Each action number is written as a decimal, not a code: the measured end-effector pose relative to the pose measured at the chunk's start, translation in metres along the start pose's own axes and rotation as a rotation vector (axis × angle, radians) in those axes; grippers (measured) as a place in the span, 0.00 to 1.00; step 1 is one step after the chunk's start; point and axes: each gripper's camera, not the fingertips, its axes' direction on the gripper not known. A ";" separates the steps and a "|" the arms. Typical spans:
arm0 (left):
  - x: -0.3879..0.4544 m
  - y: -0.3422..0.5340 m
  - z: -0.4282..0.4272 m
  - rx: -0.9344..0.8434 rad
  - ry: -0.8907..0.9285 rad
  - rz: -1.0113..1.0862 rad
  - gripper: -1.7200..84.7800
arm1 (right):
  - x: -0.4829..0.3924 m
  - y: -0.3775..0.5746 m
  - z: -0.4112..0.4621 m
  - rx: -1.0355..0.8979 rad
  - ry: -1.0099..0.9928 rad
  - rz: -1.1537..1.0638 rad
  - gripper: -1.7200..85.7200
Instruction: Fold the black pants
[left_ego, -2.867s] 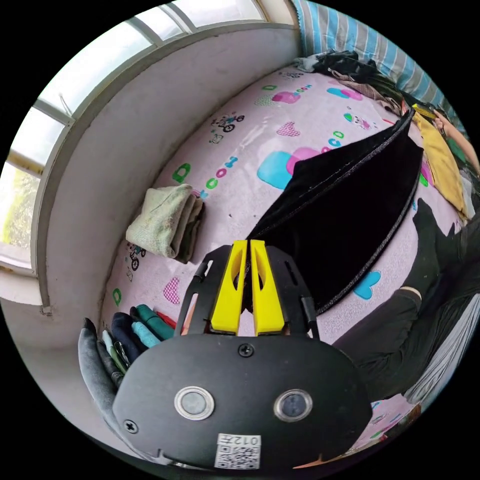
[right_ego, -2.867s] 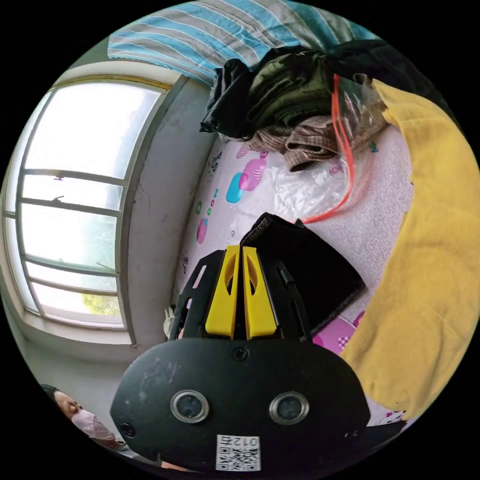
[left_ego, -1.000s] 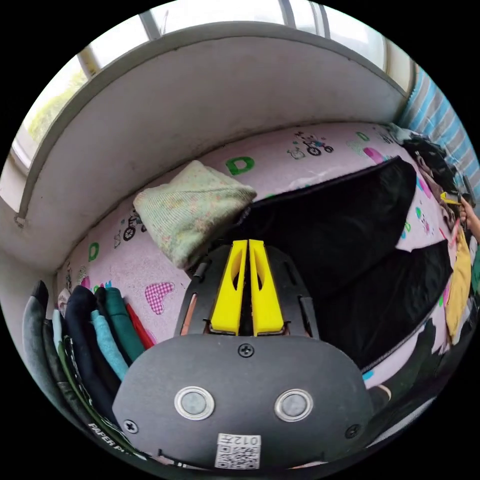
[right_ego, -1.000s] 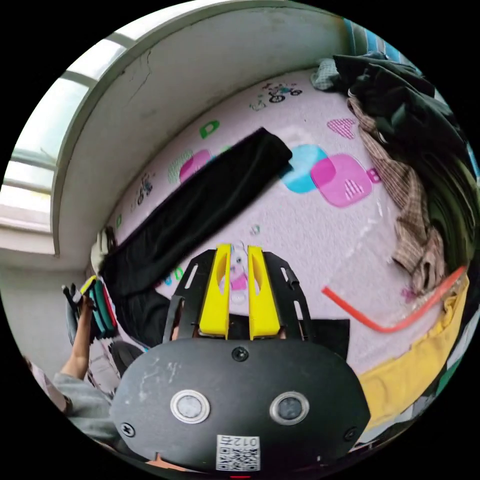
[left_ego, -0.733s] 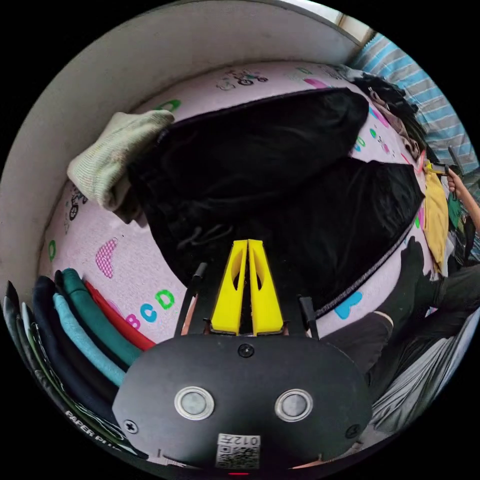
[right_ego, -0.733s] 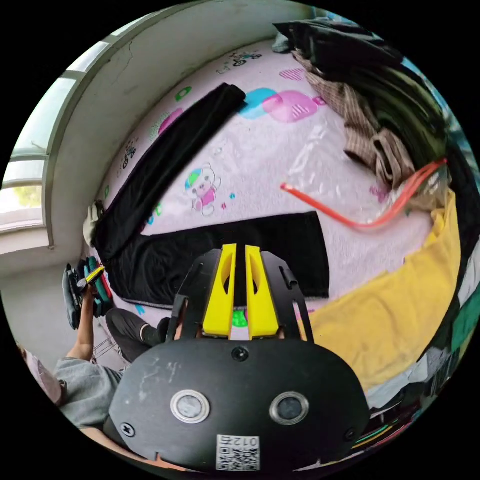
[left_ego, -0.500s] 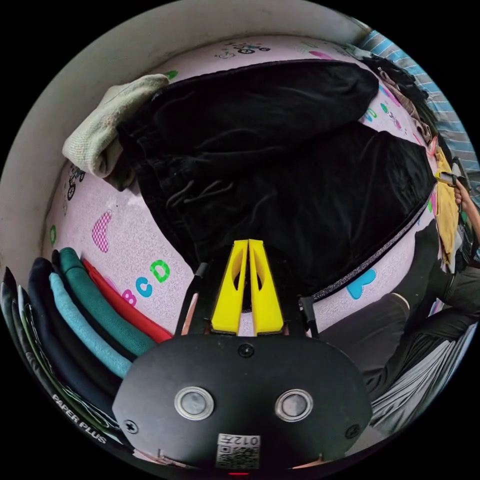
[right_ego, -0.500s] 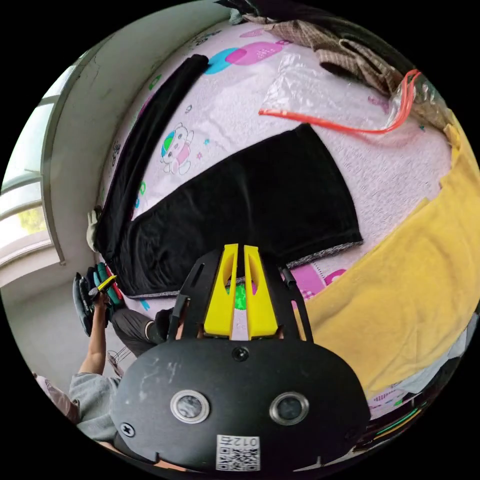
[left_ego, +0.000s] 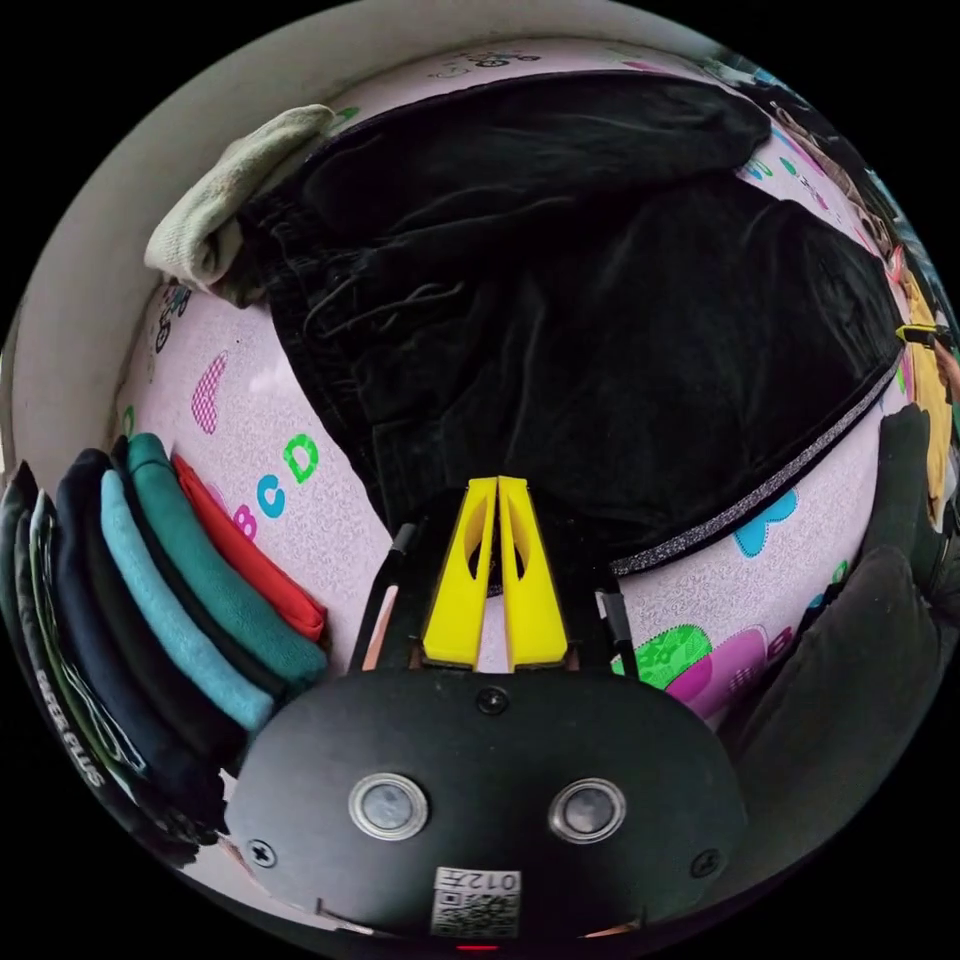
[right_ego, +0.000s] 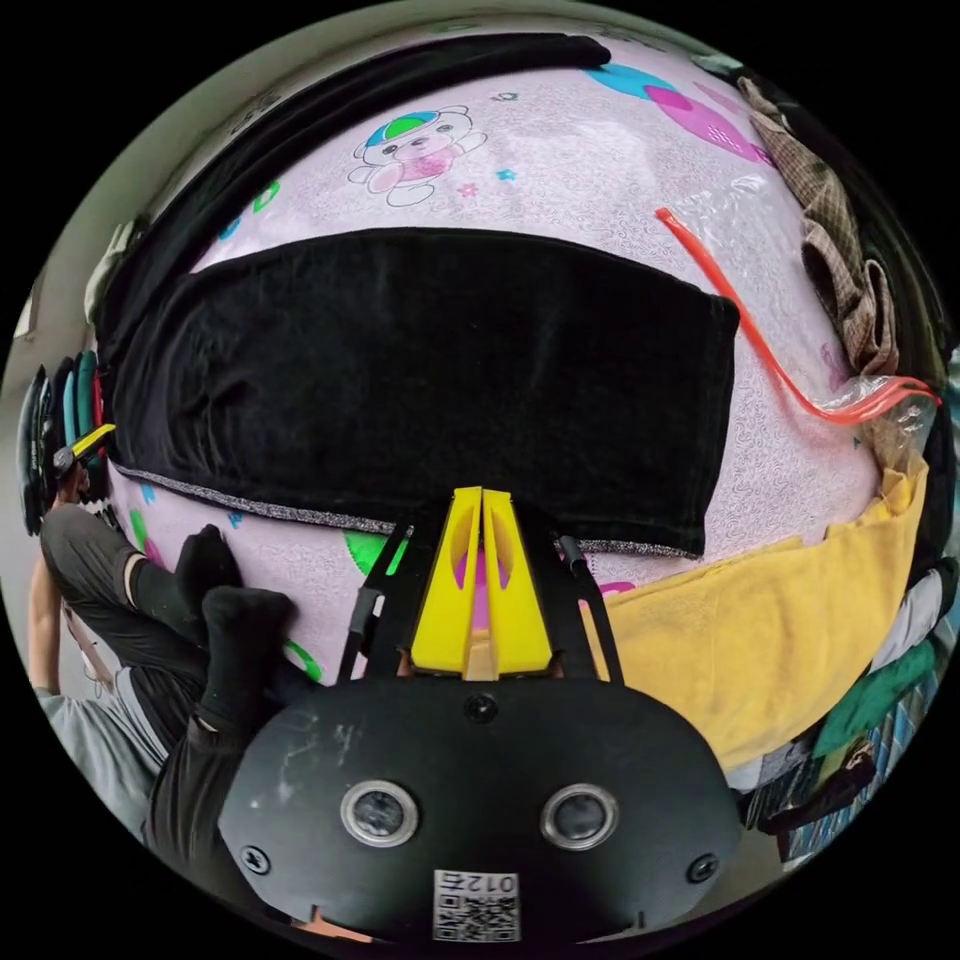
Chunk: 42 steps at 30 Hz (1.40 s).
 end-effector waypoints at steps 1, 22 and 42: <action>0.003 0.008 0.000 0.002 -0.002 -0.013 0.02 | -0.004 0.001 -0.003 -0.001 0.016 -0.010 0.01; -0.035 0.124 -0.037 0.137 0.311 -0.355 0.02 | -0.022 0.046 -0.071 -0.038 0.149 -0.060 0.01; 0.011 0.227 -0.276 0.702 0.195 -0.241 0.02 | -0.114 0.277 -0.358 0.537 -0.402 -0.109 0.01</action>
